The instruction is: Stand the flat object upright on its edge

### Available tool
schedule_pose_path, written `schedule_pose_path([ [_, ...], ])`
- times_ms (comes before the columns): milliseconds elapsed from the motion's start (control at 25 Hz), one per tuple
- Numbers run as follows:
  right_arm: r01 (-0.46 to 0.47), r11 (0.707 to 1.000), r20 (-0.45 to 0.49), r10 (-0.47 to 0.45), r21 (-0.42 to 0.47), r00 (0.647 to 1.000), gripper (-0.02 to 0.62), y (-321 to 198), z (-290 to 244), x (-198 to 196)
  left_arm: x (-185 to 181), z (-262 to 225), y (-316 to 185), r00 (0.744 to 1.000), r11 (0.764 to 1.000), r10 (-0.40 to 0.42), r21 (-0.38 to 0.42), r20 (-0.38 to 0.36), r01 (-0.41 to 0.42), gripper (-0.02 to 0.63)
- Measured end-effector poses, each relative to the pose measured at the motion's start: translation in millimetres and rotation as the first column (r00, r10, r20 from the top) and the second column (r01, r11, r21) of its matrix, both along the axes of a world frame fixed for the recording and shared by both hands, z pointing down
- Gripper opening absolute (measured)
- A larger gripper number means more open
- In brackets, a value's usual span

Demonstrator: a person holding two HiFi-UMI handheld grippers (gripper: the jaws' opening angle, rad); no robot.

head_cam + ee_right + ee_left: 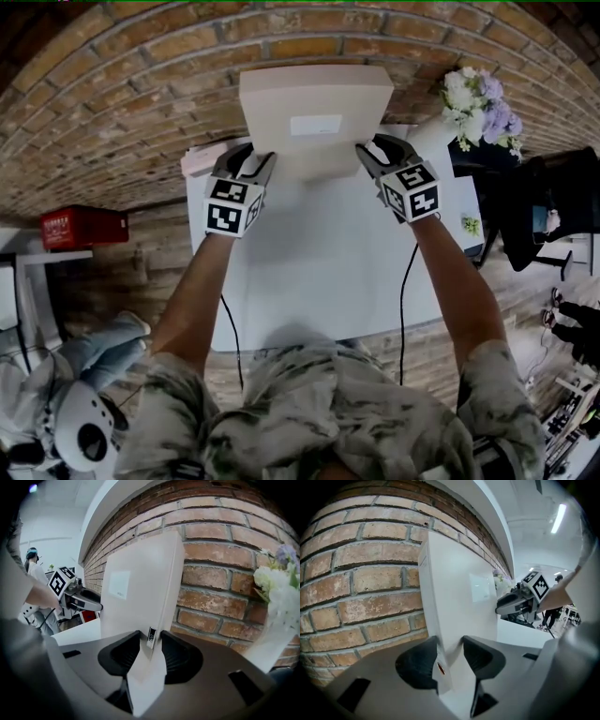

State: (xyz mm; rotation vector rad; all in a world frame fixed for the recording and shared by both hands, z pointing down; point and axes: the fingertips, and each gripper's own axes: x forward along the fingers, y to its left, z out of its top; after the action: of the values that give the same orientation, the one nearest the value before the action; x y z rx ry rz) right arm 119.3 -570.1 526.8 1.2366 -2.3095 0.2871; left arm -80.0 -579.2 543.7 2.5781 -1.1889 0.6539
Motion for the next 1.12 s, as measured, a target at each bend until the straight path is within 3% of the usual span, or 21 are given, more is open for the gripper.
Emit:
schedule_pose_path([
  [680, -0.006, 0.999, -0.087, 0.01, 0.048, 0.996, 0.16, -54.4, 23.8, -7.6, -5.0, 22.3, -49.0, 0.996, 0.994, -0.036, 0.107, 0.083, 0.027, 0.187],
  [1120, -0.022, 0.999, -0.076, 0.026, 0.05, 0.997, 0.16, -67.5, 25.5, -3.7, -2.0, 24.1, -64.8, 0.996, 0.995, -0.034, 0.102, 0.086, 0.025, 0.187],
])
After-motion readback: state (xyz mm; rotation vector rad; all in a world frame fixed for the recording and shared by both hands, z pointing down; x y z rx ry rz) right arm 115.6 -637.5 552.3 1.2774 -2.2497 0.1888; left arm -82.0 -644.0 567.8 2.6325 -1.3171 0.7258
